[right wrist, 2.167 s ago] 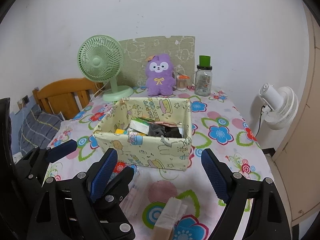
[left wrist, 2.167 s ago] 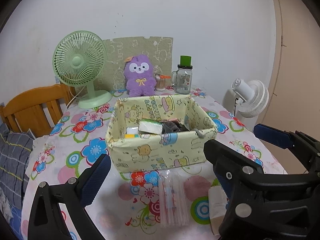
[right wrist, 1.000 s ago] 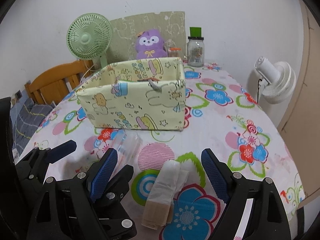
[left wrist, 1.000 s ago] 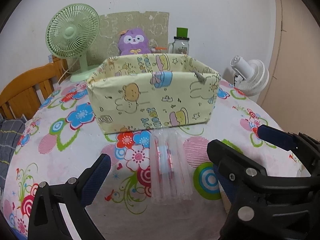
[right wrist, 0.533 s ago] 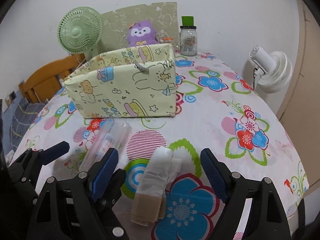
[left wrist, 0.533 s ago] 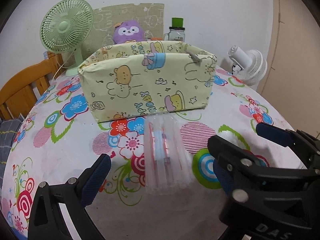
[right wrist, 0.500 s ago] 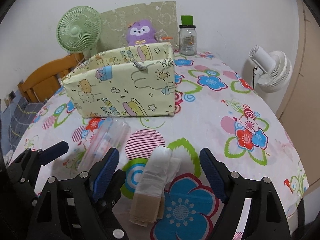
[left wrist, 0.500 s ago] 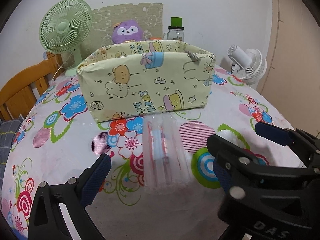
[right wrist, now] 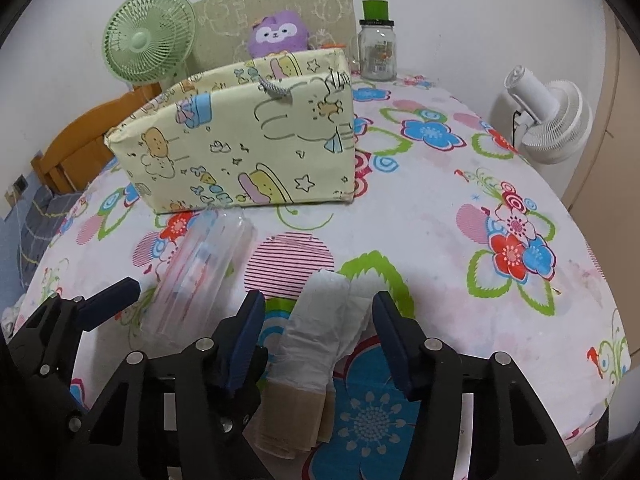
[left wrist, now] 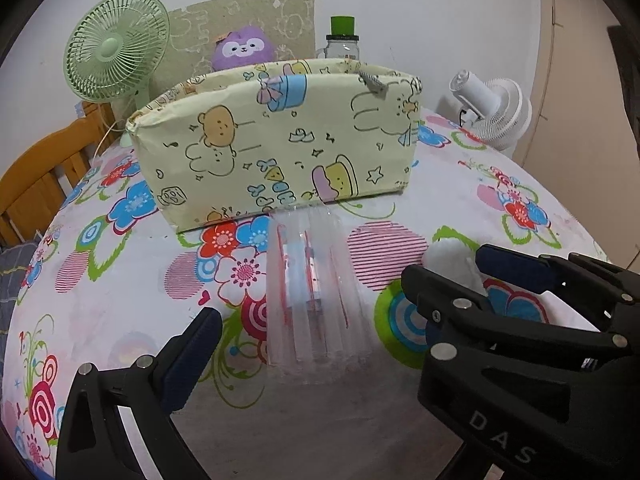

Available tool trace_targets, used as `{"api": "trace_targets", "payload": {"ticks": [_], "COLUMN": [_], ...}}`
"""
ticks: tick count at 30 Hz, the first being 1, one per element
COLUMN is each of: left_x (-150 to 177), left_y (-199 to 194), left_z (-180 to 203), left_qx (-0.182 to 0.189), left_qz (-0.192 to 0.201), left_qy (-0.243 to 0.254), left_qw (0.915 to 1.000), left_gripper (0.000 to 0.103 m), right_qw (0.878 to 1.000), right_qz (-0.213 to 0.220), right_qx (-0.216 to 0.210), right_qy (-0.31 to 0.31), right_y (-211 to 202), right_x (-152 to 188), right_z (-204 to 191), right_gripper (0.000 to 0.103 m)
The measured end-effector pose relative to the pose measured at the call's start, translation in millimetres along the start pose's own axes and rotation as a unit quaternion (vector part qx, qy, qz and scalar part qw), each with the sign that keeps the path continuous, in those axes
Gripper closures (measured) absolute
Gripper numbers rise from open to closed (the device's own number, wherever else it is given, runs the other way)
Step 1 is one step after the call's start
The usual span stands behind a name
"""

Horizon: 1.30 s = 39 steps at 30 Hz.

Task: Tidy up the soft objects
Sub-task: 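Move the right tool down onto the white roll while the left tool approaches the straw pack, then close the right tool on the white roll while the left tool grasps the clear straw pack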

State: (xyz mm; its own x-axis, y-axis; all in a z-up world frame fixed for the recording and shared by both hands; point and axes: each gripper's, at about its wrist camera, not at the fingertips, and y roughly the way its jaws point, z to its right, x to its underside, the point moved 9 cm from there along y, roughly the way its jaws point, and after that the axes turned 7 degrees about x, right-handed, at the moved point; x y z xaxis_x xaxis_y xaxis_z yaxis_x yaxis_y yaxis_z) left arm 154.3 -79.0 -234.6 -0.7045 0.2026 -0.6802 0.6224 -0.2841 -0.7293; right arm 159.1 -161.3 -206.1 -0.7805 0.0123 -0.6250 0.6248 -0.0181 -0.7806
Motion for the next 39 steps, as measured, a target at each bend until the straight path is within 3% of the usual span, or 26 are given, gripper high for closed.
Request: {"api": "trace_targets", "payload": {"ticks": [6,14,28,39], "left_x": [3.0,2.6,-6.1,-16.3], "left_y": [5.7,8.8,11.7,22.6], "left_z": [0.3,-0.6,-13.0,-12.7], "left_qx": [0.002,0.005,-0.001,0.003], "left_qz": [-0.009,-0.013,-0.016,-0.026], "left_qy": [0.0,-0.004,-0.025,-0.025], "left_qw": [1.0,0.9999,0.9996,0.9993], "left_gripper": [0.001,0.001,0.004,0.02], "right_qw": [1.0,1.0,1.0,1.0], "right_qz": [-0.004,0.002,0.006,0.005], "right_qx": [0.005,0.015,0.005,0.002], "right_qy": [-0.003,-0.009,-0.004,0.002], "right_y": [5.1,8.9,11.4,18.8], "right_x": [0.6,-3.0,-14.3,-25.0], "right_z": [0.0,3.3,3.4,6.3], "right_gripper": [0.049,0.074,0.076,0.075]}}
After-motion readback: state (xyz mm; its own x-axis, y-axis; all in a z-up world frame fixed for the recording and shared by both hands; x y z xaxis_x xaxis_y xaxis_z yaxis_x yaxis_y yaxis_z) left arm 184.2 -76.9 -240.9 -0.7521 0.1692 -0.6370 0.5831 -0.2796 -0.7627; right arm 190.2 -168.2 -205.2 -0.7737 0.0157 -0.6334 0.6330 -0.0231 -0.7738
